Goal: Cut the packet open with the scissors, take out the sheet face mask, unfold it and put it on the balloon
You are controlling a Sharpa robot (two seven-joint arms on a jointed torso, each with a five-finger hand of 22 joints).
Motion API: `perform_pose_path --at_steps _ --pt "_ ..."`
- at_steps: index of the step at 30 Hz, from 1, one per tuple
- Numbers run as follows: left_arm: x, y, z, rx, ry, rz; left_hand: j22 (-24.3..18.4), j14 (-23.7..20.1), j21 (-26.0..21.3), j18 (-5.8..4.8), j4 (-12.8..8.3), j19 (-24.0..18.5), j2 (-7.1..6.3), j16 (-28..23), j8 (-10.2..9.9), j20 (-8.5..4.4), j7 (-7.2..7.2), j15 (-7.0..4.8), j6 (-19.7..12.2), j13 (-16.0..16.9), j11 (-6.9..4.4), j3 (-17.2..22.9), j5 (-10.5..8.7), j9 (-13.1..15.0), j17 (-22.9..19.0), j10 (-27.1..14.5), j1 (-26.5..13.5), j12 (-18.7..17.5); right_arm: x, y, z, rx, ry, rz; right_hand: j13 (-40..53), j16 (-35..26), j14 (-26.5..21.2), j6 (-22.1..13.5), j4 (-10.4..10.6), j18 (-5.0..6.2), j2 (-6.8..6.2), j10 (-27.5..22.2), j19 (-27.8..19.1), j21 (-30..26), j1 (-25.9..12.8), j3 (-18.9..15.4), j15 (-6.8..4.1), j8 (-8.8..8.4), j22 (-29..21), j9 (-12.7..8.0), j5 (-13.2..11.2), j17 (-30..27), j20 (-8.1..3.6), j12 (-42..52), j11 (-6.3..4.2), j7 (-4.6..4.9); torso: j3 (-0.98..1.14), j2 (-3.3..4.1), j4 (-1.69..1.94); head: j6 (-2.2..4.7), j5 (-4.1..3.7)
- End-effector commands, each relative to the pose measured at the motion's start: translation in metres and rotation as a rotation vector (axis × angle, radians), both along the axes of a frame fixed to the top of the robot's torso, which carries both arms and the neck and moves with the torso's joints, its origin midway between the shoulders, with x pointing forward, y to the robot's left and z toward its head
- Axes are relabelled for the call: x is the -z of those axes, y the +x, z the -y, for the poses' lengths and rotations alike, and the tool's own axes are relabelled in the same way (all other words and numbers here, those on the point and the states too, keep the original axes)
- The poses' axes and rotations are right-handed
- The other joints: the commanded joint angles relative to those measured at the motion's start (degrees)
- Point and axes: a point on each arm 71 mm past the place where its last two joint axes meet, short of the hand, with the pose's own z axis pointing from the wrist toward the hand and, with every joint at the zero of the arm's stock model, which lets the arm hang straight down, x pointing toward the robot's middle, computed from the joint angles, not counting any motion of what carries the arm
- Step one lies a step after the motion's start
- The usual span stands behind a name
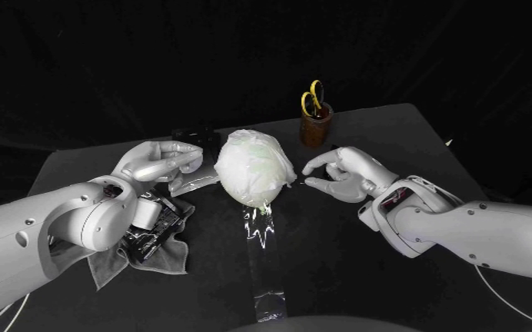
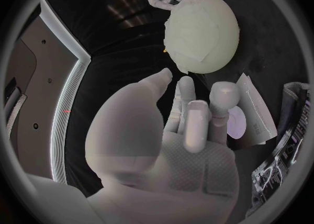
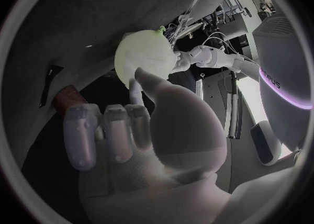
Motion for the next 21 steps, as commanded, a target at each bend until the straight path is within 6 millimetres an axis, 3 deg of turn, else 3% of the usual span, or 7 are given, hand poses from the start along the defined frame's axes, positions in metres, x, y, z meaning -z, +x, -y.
perform_pose_path --at_steps 1,21 --pt "-0.002 -0.001 0.003 0.020 -0.019 0.011 0.15 1.41 0.41 -0.78 -0.05 0.14 0.20 0.14 0.04 0.23 0.26 0.22 -0.01 0.01 0.12 -0.21 -0.10 -0.09 1.41 -0.37 0.72 0.28 -0.007 -0.002 -0.004 0.020 0.064 0.080 15.06 0.20 5.97 0.51 0.04 -0.97 0.54 5.86 4.39 0.24 0.25 0.41 -0.50 0.32 14.23 -0.10 0.23 15.10 -0.44 0.18 -0.48 0.05 -0.01 0.01 0.02 -0.14 0.12" --pt "-0.003 -0.002 0.005 0.026 -0.024 0.014 0.15 1.41 0.41 -0.78 -0.05 0.14 0.20 0.14 0.04 0.23 0.26 0.22 -0.01 0.01 0.12 -0.21 -0.10 -0.09 1.41 -0.37 0.72 0.28 0.005 -0.004 -0.031 -0.028 0.040 0.012 15.06 0.20 5.97 -0.10 0.81 -0.63 -1.72 5.86 3.56 -1.11 -1.83 -0.52 -0.37 -1.22 13.76 -1.17 -0.69 15.10 -0.52 0.18 -0.18 0.46 -0.05 -0.06 0.07 -0.54 0.33"
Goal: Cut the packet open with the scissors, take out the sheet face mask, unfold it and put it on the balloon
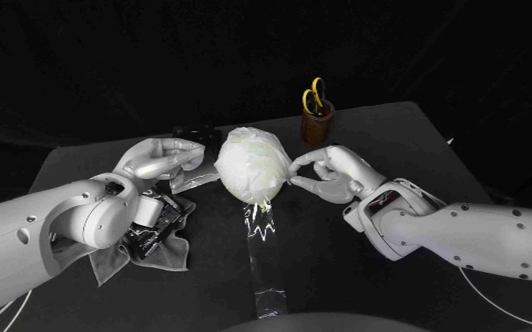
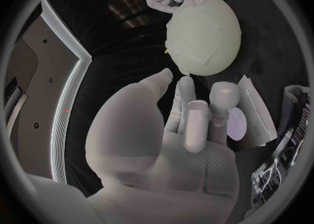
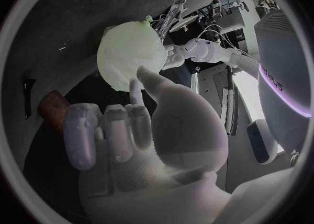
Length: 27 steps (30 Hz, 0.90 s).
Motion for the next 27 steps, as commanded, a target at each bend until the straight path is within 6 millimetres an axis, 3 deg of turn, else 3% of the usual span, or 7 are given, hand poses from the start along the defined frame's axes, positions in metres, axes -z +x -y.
perform_pose_path --at_steps 1,27 --pt "-0.002 -0.001 0.003 0.019 -0.018 0.010 0.05 1.41 0.15 -0.78 -0.05 0.14 -0.08 0.18 0.04 0.23 0.27 0.22 -0.01 0.02 0.11 -0.21 -0.10 -0.09 1.41 -0.38 0.44 0.28 0.003 0.000 -0.003 -0.008 -0.028 -0.015 15.10 0.20 5.98 -0.06 0.23 -0.61 -0.27 6.07 3.64 -0.48 -0.38 -0.25 -0.38 -0.32 13.72 -0.10 -0.24 15.05 -0.16 0.31 0.02 0.42 0.04 -0.03 -0.01 -0.02 0.15" --pt "-0.002 -0.002 0.004 0.023 -0.022 0.012 0.11 1.41 0.22 -0.78 -0.08 0.09 -0.04 0.20 0.04 0.25 0.28 0.23 0.01 -0.01 0.12 -0.23 -0.10 -0.12 1.44 -0.43 0.72 0.29 0.013 0.004 -0.017 0.009 -0.045 -0.021 15.10 0.20 5.98 0.88 0.71 -0.63 -0.15 6.07 3.70 -0.37 -0.54 -0.33 -0.47 -0.24 13.76 -0.22 -0.25 15.05 -0.15 0.31 -0.18 0.10 0.03 -0.03 -0.04 -0.16 0.31"
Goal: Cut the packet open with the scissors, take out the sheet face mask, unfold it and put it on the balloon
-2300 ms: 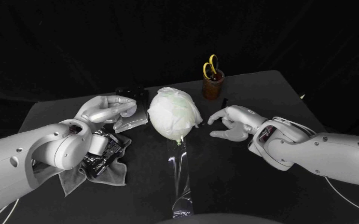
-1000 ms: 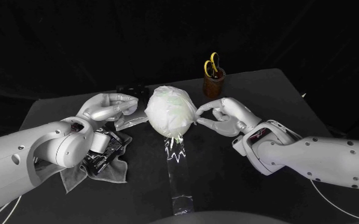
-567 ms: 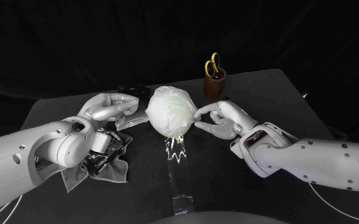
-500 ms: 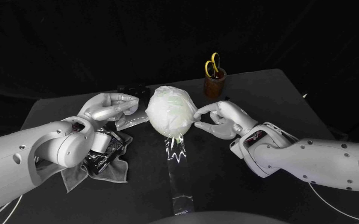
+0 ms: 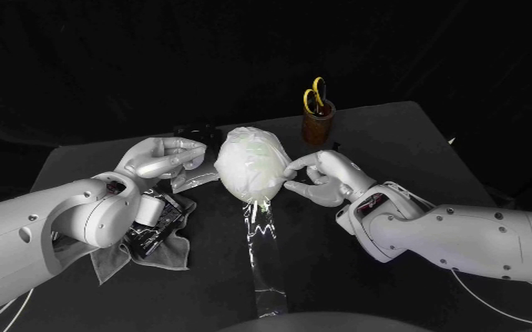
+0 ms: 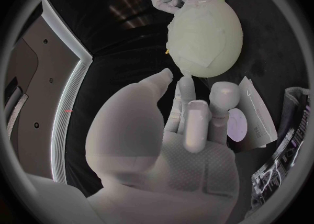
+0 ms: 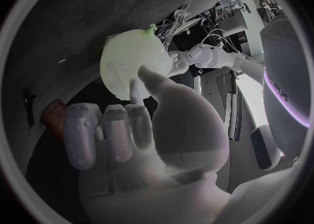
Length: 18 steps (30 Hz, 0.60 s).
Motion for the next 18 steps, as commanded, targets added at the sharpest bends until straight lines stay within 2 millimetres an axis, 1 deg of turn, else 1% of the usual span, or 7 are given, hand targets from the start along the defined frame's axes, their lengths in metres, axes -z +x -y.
perform_pose_path --at_steps 1,7,15,18 --pt "-0.0017 -0.0008 0.0026 0.018 -0.018 0.009 0.14 1.41 0.23 -0.78 -0.08 0.09 -0.04 0.33 0.04 0.25 0.28 0.23 0.01 0.00 0.11 -0.23 -0.10 -0.06 1.43 -0.44 0.72 0.29 0.0013 -0.0003 -0.0023 -0.003 -0.014 0.007 15.06 0.38 5.99 0.48 0.34 -0.63 0.20 6.08 3.72 -0.09 -0.19 0.04 -0.48 -0.14 13.75 -0.06 -0.25 15.07 -0.16 0.21 -0.18 0.09 -0.03 -0.02 0.01 -0.05 0.04" --pt "-0.0018 -0.0010 0.0026 0.019 -0.019 0.009 0.14 1.41 0.23 -0.78 -0.08 0.09 -0.04 0.33 0.04 0.25 0.28 0.23 0.01 0.00 0.11 -0.23 -0.10 -0.06 1.43 -0.44 0.72 0.29 0.0018 -0.0011 -0.0042 0.000 -0.011 0.021 15.06 0.38 5.99 1.45 0.15 -0.72 0.73 6.08 3.95 0.28 0.69 0.61 -0.76 0.14 13.87 -0.04 -0.27 15.07 -0.33 0.21 -0.52 -0.29 -0.01 -0.01 0.02 0.00 0.10" --pt "-0.0019 -0.0011 0.0024 0.019 -0.020 0.010 0.20 1.40 0.27 -0.79 -0.09 0.10 -0.01 0.33 0.04 0.26 0.29 0.23 0.02 -0.01 0.12 -0.23 -0.10 -0.07 1.41 -0.45 0.80 0.29 0.0004 -0.0013 -0.0055 0.022 -0.006 0.054 15.06 0.38 5.99 4.17 -0.52 -0.89 2.03 6.08 4.36 0.96 2.48 2.08 -1.54 1.42 14.10 0.35 -0.42 15.07 -0.95 0.21 -1.48 -1.41 0.00 -0.01 -0.02 -0.04 0.14" --pt "-0.0020 -0.0012 0.0023 0.019 -0.020 0.009 0.20 1.40 0.27 -0.79 -0.09 0.10 -0.01 0.33 0.04 0.26 0.29 0.23 0.02 -0.01 0.12 -0.23 -0.10 -0.07 1.41 -0.45 0.80 0.29 -0.0002 -0.0012 -0.0054 0.034 -0.001 0.064 15.06 0.38 5.99 4.28 -0.55 -0.90 2.15 6.08 4.38 0.98 2.57 2.21 -1.62 1.47 14.11 0.37 -0.42 15.07 -1.03 0.21 -1.55 -1.46 0.01 0.01 0.00 -0.07 0.11"
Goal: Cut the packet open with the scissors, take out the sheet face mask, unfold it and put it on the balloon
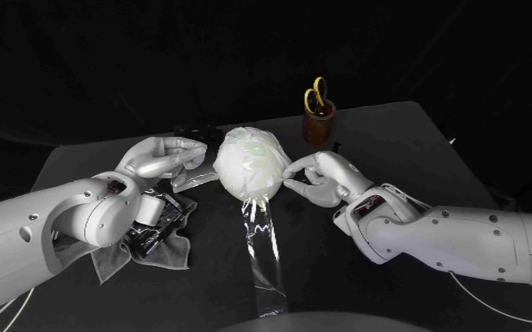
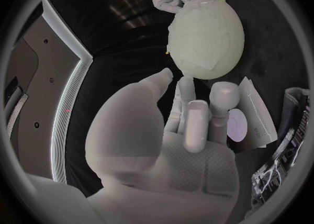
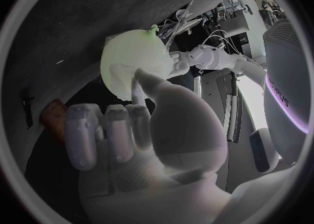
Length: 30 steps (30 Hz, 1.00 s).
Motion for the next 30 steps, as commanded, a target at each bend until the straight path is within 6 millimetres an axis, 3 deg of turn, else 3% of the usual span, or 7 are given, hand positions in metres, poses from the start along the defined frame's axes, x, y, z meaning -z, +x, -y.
perform_pose_path --at_steps 1,8,14,30 --pt "-0.002 -0.001 0.002 0.017 -0.018 0.009 0.05 1.40 0.27 -0.79 -0.09 0.10 0.22 0.38 0.04 0.26 0.29 0.24 0.02 0.02 0.11 -0.23 -0.10 -0.07 1.42 -0.45 0.57 0.29 -0.003 0.000 0.000 0.024 0.003 0.046 15.06 0.20 6.07 0.20 0.01 -0.91 -0.04 5.96 4.19 0.19 0.37 0.22 -0.27 0.23 14.16 0.05 -0.19 15.06 -0.37 0.19 -0.23 -0.04 0.01 0.02 0.00 -0.04 -0.04" --pt "-0.002 -0.001 0.002 0.017 -0.019 0.009 0.05 1.40 0.27 -0.79 -0.09 0.10 0.22 0.38 0.04 0.26 0.29 0.24 0.02 0.02 0.11 -0.23 -0.10 -0.07 1.42 -0.45 0.57 0.29 -0.004 -0.001 -0.001 0.033 0.012 0.060 15.06 0.20 6.07 0.85 -0.03 -1.01 0.92 5.96 4.44 0.61 0.80 0.98 -0.58 0.66 14.30 0.26 -0.17 15.06 -0.69 0.19 -0.56 -0.42 0.02 0.01 -0.03 -0.02 -0.12" --pt "-0.002 -0.001 0.002 0.017 -0.019 0.008 0.04 1.42 0.28 -0.78 -0.09 0.08 0.25 0.40 0.04 0.26 0.30 0.24 0.02 0.01 0.12 -0.22 -0.10 -0.08 1.49 -0.46 0.62 0.30 -0.004 -0.003 -0.003 0.008 0.011 0.061 15.06 0.20 6.07 1.13 -0.50 -1.20 2.80 5.96 4.87 1.32 1.70 3.36 -0.87 1.61 14.55 1.13 -0.19 15.06 -1.10 0.19 -0.72 -0.47 0.00 -0.02 -0.02 -0.03 -0.20" --pt "-0.001 -0.001 0.002 0.017 -0.019 0.007 -0.06 1.35 0.24 -0.76 -0.01 -0.02 0.26 0.36 0.02 0.28 0.33 0.26 0.00 -0.01 0.16 -0.30 -0.11 -0.11 1.31 -0.49 0.64 0.30 -0.002 -0.015 0.000 -0.083 -0.049 -0.003 15.06 0.20 6.07 1.07 -1.11 -1.17 2.91 5.96 4.76 1.19 0.20 6.69 -0.95 3.48 14.50 3.19 -0.21 15.06 -1.25 0.19 -0.91 -0.75 0.01 -0.05 -0.05 0.24 0.26"
